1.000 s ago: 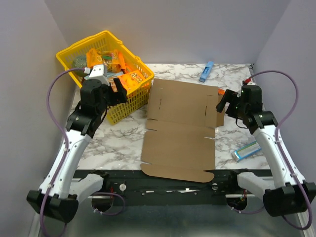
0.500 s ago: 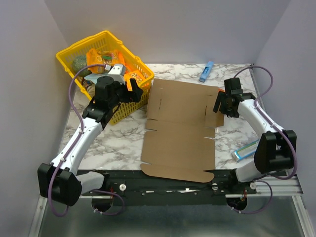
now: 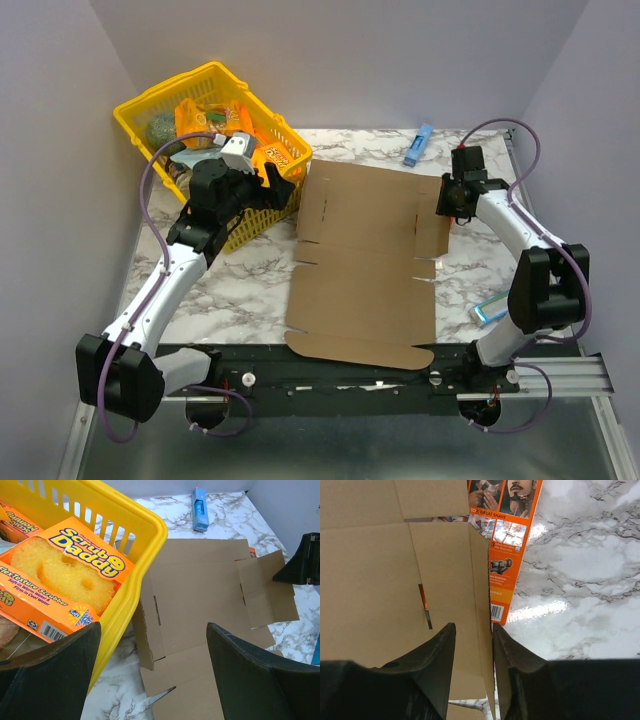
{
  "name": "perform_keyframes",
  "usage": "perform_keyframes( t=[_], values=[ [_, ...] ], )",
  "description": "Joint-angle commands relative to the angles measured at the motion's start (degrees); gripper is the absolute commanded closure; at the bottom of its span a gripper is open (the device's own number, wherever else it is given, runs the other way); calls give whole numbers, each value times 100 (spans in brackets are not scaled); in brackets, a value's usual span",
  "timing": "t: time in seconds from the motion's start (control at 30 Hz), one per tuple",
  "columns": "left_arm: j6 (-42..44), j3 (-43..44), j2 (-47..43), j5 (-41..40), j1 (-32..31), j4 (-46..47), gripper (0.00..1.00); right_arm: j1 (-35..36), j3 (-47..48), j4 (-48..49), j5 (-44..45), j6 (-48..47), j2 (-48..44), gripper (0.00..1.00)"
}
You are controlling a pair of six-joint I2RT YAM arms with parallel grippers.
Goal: Fold the paper box
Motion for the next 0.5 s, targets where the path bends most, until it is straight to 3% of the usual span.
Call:
perform_keyframes(
  t=[0.0,0.07,0.17,0.2,0.47],
  values=[
    [-18,-19,-51,363,-34,-15,6,-64,-148,329,-224,-323,79,64],
    [-9,-19,-104,371,-34,-24,6,-64,-245,382,-251,-349,70,69],
    [18,-54,-139,441,-34,11,6,-81,-306,383,-242,-376,18,95],
    [9,-46,-131,468,-34,19,6,-90,-359,382,-225,-384,-96,98],
    [-131,-55,-95,897,-34,142,5,-81,-175,-811,994,-25,-1431,99]
  ],
)
